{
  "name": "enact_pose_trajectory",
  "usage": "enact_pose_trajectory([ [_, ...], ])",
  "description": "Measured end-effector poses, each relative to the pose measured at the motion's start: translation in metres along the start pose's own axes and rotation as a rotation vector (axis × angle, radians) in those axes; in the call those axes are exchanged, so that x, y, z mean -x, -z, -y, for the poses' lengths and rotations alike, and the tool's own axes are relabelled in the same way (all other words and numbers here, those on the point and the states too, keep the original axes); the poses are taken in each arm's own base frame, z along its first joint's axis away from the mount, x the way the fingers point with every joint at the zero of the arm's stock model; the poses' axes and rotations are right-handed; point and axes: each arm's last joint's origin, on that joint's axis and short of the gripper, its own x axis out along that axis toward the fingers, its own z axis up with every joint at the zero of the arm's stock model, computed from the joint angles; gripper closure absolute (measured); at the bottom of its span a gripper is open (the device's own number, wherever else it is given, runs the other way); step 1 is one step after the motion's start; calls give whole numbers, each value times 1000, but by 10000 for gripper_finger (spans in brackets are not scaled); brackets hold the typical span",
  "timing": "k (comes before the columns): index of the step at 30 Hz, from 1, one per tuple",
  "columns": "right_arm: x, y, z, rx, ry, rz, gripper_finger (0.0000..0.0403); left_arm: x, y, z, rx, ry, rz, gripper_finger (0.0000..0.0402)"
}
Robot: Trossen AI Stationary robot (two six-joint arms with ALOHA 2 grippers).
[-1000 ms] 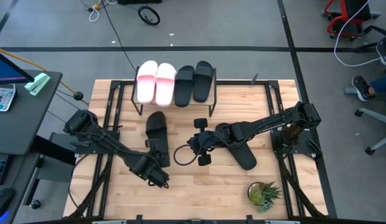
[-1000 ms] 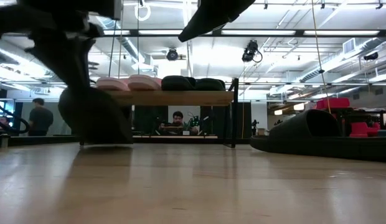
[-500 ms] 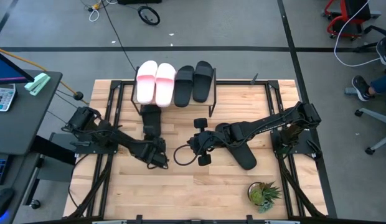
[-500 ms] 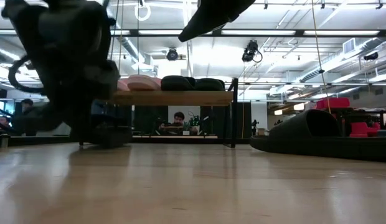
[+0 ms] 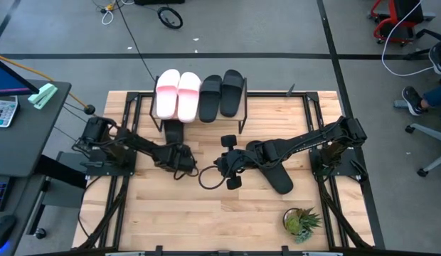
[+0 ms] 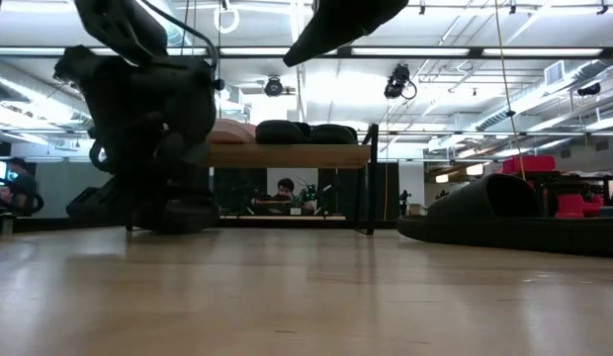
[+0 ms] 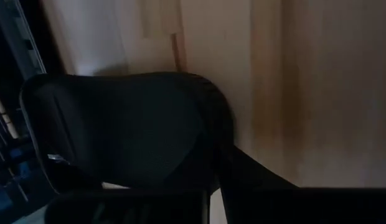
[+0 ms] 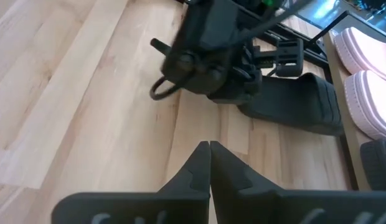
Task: Pick and place slides into the shelf
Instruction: Put the black slide under the shelf
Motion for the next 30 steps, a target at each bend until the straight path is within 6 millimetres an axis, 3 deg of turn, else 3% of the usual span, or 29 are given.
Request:
enact_pose_trajectory([
  [7,0,0,0,-6,0,0,398,-16,1,-17,68,32,-67,373],
  [16,0,0,0,-8,0,0,398,-17,2,-17,84,59,-77,344],
  [22,0,0,0,-7,0,0,398,-13,2,-12,-120,49,-56,306],
  [27,0,0,0,-7,0,0,398,-12,2,-11,-198,38,-51,375],
  [30,0,0,0,-6,0,0,398,-11,2,-12,-210,14,-58,384],
])
